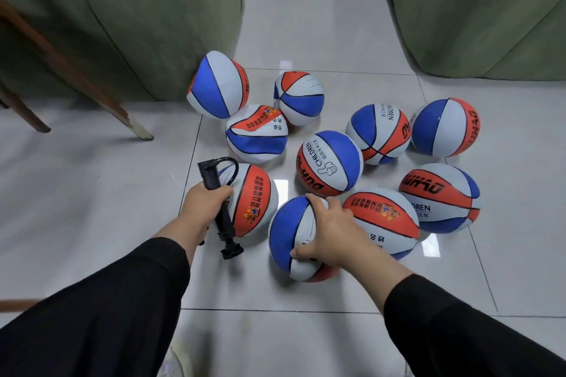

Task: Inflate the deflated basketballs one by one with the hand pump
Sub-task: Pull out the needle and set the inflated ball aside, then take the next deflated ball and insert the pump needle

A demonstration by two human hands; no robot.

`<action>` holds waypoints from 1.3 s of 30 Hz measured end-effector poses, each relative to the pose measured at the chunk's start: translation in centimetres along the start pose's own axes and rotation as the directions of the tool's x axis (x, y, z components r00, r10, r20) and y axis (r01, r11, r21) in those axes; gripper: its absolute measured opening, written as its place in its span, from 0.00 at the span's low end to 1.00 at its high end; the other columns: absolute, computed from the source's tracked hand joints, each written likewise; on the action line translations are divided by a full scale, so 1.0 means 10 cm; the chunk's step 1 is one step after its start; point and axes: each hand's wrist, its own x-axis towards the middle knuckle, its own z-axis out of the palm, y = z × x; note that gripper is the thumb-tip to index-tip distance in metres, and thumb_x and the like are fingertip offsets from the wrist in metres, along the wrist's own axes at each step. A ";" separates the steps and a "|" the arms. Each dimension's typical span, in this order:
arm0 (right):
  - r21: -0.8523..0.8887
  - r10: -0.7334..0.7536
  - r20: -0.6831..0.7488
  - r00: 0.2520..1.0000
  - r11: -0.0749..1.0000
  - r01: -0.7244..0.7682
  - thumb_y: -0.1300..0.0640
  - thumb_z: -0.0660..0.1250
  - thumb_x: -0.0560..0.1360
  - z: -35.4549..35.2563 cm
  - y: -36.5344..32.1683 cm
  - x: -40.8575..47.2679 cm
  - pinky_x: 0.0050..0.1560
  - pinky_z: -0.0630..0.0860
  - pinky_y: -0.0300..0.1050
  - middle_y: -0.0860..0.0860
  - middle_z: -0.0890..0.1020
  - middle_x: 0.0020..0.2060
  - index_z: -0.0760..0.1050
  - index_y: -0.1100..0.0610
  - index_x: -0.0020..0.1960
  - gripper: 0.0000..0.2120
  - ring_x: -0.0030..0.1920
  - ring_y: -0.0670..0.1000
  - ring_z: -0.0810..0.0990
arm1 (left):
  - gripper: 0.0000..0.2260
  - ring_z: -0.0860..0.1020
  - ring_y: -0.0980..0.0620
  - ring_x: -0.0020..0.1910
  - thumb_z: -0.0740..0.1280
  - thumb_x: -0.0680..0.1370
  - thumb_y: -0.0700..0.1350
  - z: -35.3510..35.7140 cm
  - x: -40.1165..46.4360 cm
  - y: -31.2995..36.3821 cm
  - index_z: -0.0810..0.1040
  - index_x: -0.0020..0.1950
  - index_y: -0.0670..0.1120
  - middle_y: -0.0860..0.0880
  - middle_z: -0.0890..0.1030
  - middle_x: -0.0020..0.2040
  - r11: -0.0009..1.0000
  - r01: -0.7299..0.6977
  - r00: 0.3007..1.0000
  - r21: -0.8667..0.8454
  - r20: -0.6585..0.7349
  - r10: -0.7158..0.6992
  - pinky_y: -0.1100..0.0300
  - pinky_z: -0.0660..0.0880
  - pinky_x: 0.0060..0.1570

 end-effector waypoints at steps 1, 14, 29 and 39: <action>0.009 -0.014 0.025 1.000 1.000 0.014 0.31 0.77 0.59 -0.15 0.00 -0.01 0.65 0.75 0.60 0.51 0.60 0.75 0.47 0.39 0.80 0.59 0.72 0.61 0.65 | 0.04 0.73 0.48 0.36 0.71 0.77 0.41 -0.01 -0.01 0.02 0.77 0.47 0.44 0.45 0.77 0.39 1.000 -0.004 1.000 -0.004 -0.006 0.004 0.59 0.66 0.34; 0.500 0.137 -0.203 0.969 0.866 -0.018 0.37 0.80 0.63 -1.90 0.68 -0.14 0.59 0.80 0.53 0.49 0.73 0.66 0.55 0.42 0.79 0.53 0.62 0.55 0.77 | 0.08 0.80 0.50 0.46 0.72 0.78 0.42 0.46 -0.26 0.15 0.81 0.57 0.45 0.48 0.83 0.49 0.984 -0.050 0.999 -0.173 -0.009 0.049 0.59 0.71 0.39; 0.318 0.347 -0.474 0.809 0.924 -0.210 0.35 0.81 0.60 -2.80 2.04 -0.27 0.60 0.78 0.63 0.56 0.64 0.71 0.54 0.43 0.79 0.56 0.67 0.64 0.71 | 0.08 0.82 0.41 0.47 0.71 0.78 0.45 0.95 -0.59 0.31 0.81 0.55 0.45 0.42 0.83 0.48 0.982 -0.141 0.987 0.128 -0.060 0.150 0.57 0.74 0.36; 0.378 0.371 -0.502 0.781 0.906 -0.187 0.33 0.80 0.60 -2.70 2.61 -0.19 0.64 0.75 0.66 0.56 0.65 0.72 0.53 0.43 0.79 0.57 0.70 0.64 0.69 | 0.05 0.81 0.48 0.40 0.72 0.75 0.42 1.59 -1.25 1.06 0.81 0.44 0.40 0.48 0.84 0.38 0.938 -0.320 0.948 0.132 0.039 0.317 0.54 0.76 0.41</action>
